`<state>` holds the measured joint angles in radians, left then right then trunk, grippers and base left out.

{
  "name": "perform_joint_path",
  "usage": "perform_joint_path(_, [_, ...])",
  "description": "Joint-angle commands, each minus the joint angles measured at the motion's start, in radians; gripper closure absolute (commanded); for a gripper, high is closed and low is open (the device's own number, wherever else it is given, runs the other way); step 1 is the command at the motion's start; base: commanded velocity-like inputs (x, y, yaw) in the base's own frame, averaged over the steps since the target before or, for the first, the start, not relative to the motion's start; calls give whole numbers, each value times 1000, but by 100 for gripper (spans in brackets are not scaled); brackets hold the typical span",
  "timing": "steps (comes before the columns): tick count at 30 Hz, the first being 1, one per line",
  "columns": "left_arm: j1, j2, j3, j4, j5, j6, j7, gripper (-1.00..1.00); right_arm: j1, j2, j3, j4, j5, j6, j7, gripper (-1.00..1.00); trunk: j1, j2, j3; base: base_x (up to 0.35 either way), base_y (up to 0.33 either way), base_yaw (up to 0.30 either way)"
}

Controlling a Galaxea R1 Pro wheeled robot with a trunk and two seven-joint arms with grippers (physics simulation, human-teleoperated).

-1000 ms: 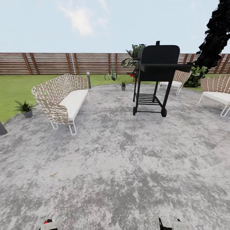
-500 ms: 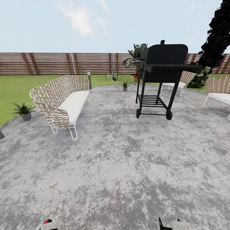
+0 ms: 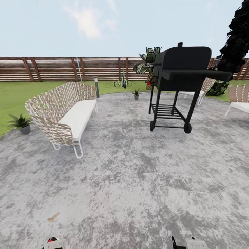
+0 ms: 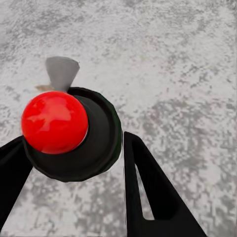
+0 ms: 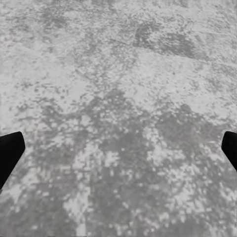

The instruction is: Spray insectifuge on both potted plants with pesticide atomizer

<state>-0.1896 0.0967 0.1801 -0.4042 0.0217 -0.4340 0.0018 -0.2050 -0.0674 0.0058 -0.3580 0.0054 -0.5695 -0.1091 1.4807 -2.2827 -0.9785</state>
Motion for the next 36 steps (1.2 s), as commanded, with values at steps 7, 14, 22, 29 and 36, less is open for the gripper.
perform_joint_path(7, [-1,0,0,1,3,-3,0,100,-1,0,2,1,-1,-3,-3,-100,0,0,-1,338,1,0])
perform_joint_path(14, [-1,0,0,1,3,-3,0,100,-1,0,2,1,-1,-3,-4,-100,0,0,-1,338,0,0])
perform_joint_path(22, [-1,0,1,1,3,-3,0,100,-1,0,2,1,-1,-3,-3,-100,0,0,-1,339,0,0])
perform_joint_path(29, [-1,0,0,1,3,-3,0,100,-1,0,2,1,-1,-3,-3,-100,0,0,-1,339,0,0])
perform_joint_path(36, [-1,0,1,1,3,-3,0,100,-1,0,2,1,-1,-3,-4,-100,0,0,-1,339,0,0])
